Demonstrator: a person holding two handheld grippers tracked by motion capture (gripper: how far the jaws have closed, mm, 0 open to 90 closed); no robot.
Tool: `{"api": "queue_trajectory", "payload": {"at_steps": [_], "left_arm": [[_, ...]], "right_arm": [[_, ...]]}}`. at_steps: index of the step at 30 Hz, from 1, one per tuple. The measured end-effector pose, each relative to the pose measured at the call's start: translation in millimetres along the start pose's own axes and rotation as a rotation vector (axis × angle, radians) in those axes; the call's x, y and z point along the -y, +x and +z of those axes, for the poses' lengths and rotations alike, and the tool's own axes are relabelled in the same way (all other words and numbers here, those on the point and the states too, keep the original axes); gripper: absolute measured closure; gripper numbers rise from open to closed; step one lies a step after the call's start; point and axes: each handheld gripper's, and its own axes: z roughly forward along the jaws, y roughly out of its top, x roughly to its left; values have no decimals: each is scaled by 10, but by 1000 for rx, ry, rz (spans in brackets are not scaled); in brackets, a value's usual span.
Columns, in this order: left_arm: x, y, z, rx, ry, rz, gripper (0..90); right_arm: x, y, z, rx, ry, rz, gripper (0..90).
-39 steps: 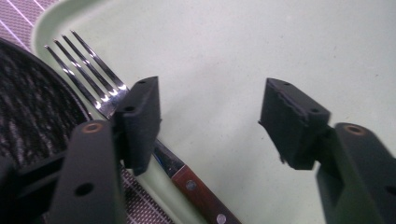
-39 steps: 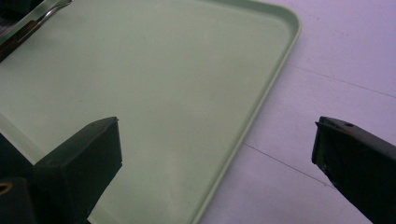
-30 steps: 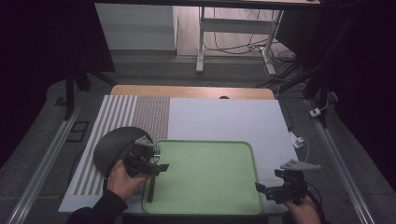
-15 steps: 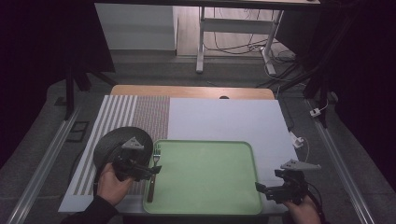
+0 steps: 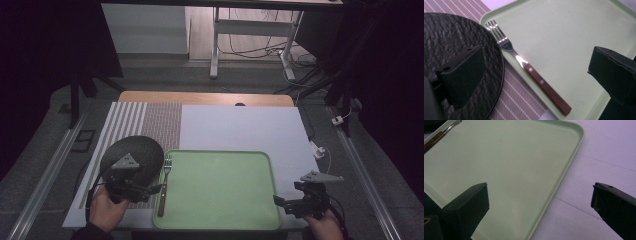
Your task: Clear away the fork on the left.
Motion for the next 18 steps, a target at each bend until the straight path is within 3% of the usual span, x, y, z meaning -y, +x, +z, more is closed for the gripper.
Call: {"api": "queue_trajectory", "payload": {"at_steps": [18], "left_arm": [[337,76,-306,18,-52,-93,8]], "right_arm": [[-1,-1,3,2,4,1,16]]}}
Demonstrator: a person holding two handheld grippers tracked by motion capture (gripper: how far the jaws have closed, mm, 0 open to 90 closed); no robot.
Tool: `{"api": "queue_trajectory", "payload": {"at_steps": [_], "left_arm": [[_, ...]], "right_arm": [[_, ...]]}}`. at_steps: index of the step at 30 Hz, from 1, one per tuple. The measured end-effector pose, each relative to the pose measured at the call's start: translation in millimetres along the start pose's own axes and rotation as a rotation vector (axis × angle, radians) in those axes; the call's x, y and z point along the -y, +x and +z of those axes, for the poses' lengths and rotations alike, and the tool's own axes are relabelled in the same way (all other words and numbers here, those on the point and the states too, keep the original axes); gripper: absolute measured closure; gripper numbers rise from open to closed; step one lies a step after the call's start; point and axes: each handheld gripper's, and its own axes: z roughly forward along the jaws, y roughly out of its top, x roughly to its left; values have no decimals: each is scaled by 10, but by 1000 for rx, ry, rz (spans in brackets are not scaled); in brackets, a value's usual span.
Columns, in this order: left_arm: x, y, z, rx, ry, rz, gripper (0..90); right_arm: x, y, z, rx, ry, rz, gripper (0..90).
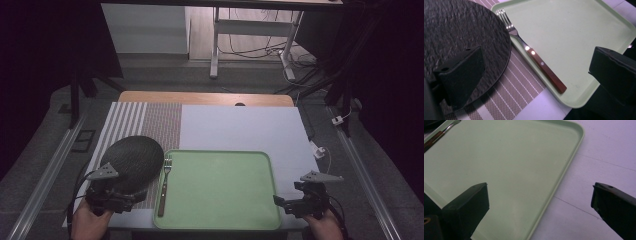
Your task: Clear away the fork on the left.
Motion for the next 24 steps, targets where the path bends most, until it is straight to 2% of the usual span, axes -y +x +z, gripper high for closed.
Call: {"api": "queue_trajectory", "payload": {"at_steps": [11,19,24], "left_arm": [[169,55,-118,-1,-2,-44,4],[191,34,-125,-33,45,-41,0],[186,41,-123,-15,38,-41,0]], "right_arm": [[-1,3,0,2,0,0,16],[-2,12,2,8,2,-4,16],[0,9,4,7,3,-2,16]]}}
